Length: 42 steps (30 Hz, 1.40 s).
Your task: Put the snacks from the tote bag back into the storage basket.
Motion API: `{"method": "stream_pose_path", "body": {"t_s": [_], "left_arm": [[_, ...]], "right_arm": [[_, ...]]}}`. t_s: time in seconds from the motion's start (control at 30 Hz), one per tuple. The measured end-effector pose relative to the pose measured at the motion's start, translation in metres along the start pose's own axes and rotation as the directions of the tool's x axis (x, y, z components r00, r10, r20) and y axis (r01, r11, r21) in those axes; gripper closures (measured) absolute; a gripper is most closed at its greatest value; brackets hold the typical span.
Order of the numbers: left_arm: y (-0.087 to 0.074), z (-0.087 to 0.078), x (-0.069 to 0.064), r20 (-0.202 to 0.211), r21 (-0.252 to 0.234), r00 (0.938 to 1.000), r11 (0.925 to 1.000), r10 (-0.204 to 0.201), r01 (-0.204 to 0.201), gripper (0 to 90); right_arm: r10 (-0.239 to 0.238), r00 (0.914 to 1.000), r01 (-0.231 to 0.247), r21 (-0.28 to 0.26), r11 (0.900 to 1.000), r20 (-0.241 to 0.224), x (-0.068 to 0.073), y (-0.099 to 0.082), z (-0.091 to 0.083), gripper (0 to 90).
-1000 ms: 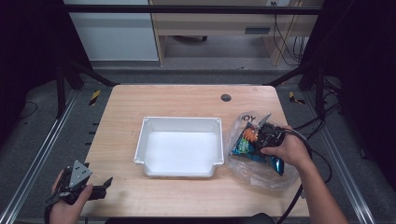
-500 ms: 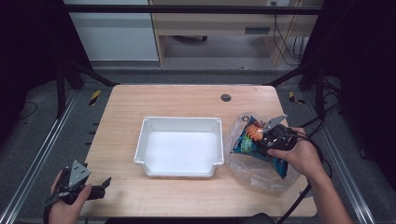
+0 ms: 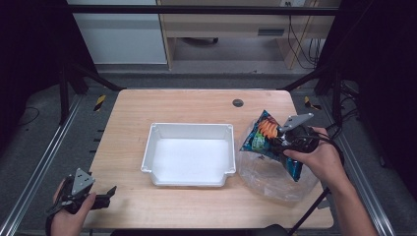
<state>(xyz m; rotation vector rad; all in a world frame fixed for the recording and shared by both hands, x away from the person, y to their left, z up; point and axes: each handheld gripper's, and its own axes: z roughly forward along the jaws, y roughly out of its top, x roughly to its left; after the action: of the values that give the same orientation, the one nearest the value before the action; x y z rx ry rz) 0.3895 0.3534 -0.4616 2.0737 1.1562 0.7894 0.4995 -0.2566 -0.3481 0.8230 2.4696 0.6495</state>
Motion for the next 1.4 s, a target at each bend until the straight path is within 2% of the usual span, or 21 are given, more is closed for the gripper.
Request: {"method": "stream_pose_path", "body": {"t_s": [0.2, 0.27, 0.43, 0.6, 0.7, 0.77, 0.93, 1.2, 1.4], "left_arm": [[0.000, -0.001, -0.001, -0.002, -0.005, 1.0000, 1.0000, 0.001, -0.001, 3.1], [0.000, -0.001, -0.001, -0.003, -0.005, 1.0000, 1.0000, 0.000, 0.000, 3.1], [0.000, 0.000, 0.000, -0.002, -0.004, 1.0000, 1.0000, -0.003, 0.003, 3.1], [0.001, -0.001, 0.003, -0.005, -0.006, 1.0000, 1.0000, -0.003, 0.003, 3.0], [0.001, 0.002, 0.005, 0.002, 0.004, 1.0000, 1.0000, 0.001, -0.001, 3.0], [0.001, 0.002, 0.005, 0.002, 0.001, 1.0000, 1.0000, 0.001, -0.001, 3.0], [0.002, 0.005, 0.004, 0.011, 0.004, 0.9999, 1.0000, 0.001, -0.001, 3.0], [0.007, 0.011, 0.002, 0.023, 0.011, 0.9996, 0.9997, 0.019, -0.020, 3.0], [0.007, 0.011, -0.002, 0.019, 0.014, 0.9989, 0.9990, 0.042, -0.042, 3.1]], "right_arm": [[-0.003, 1.0000, 0.003, -0.054, 0.9986, 0.007, 0.003, 0.011, -0.010, 43.9], [-0.008, 1.0000, 0.009, -0.077, 0.9970, 0.004, 0.007, 0.020, -0.014, 44.0], [-0.021, 0.9997, 0.020, -0.112, 0.9935, -0.011, 0.013, 0.033, -0.015, 44.2], [-0.047, 0.9983, 0.042, -0.138, 0.9896, -0.034, 0.020, 0.052, -0.008, 44.3], [-0.081, 0.9952, 0.072, -0.152, 0.9857, -0.055, 0.028, 0.070, 0.002, 44.3], [-0.090, 0.9945, 0.081, -0.149, 0.9856, -0.055, 0.030, 0.073, 0.004, 44.4], [-0.126, 0.9886, 0.109, -0.184, 0.9769, -0.082, 0.040, 0.092, 0.011, 44.4], [-0.158, 0.9814, 0.132, -0.211, 0.9685, -0.109, 0.050, 0.113, 0.023, 44.5], [-0.177, 0.9770, 0.151, -0.201, 0.9680, -0.119, 0.058, 0.124, 0.033, 44.5]]}}
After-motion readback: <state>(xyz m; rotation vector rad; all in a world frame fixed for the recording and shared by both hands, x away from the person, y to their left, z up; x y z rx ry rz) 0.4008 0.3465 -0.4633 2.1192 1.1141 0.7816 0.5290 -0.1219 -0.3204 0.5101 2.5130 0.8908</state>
